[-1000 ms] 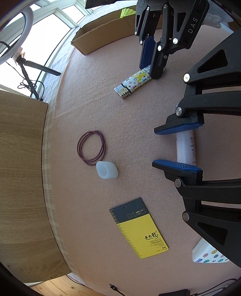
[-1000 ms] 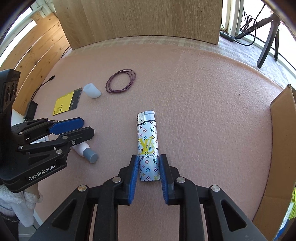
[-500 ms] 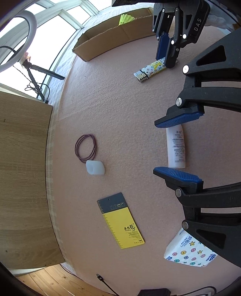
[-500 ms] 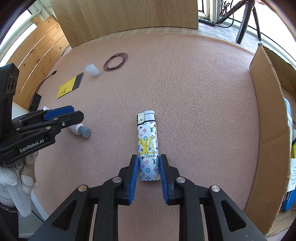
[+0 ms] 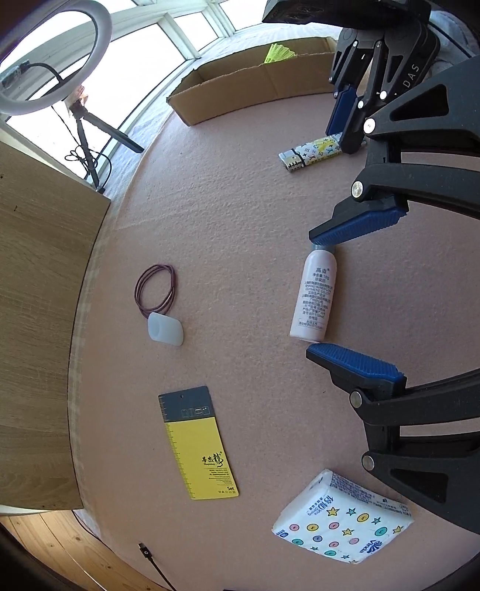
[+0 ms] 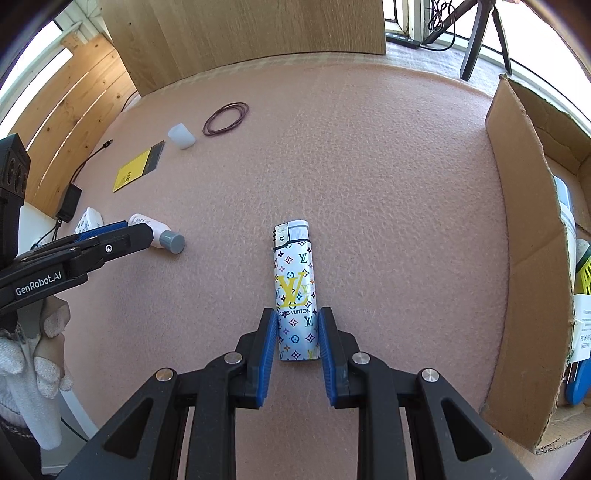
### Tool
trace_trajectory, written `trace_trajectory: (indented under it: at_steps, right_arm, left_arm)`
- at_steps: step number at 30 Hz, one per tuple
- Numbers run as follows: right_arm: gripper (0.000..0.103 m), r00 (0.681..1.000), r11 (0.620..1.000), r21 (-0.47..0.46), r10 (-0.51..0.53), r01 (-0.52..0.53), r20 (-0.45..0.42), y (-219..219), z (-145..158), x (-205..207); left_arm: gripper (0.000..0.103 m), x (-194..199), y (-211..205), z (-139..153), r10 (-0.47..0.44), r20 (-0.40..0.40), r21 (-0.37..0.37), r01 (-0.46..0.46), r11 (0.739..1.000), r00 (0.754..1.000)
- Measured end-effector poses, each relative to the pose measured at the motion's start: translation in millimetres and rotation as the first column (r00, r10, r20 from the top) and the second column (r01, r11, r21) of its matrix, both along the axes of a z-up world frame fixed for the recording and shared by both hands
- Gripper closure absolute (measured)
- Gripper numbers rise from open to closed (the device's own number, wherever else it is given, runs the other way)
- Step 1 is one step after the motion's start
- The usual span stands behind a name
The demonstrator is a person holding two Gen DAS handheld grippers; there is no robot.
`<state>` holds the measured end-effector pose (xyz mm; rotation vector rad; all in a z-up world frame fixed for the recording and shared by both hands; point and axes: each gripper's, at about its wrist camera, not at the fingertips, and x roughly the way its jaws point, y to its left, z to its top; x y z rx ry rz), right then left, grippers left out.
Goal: Organize objects
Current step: 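Lift the lighter with the right gripper while the left gripper lifts the lotion bottle toward the box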
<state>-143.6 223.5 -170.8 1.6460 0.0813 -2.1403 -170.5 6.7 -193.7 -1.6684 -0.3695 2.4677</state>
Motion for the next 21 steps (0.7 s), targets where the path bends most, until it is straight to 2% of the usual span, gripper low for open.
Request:
trace_trajectory:
  at_steps: [7,13,18,21]
  right_arm:
    - [0.082,1.000,1.000,0.001,-0.004,0.004,0.000,2,0,0]
    - [0.082,1.000,1.000,0.002,-0.005,0.005,-0.004,3,0,0]
    - [0.081,1.000,1.000,0.018,0.007,-0.007,-0.014,1,1,-1]
    - [0.076,0.999,0.999,0.036,0.022,-0.021,-0.029,-3,1,-2]
  left_arm:
    - [0.046,-13,22,-5,-0.037,-0.002,-0.017,0.037,0.999,0.999]
    - [0.062,-6,47,-12,-0.086,-0.009,-0.068,0.085,0.994,0.996]
    - [0.079,3,54,-14,-0.098,-0.016,-0.078,0.097,0.992,0.995]
    - [0.082,8,54,-14,-0.102,-0.021,-0.085,0.100,0.991,0.995]
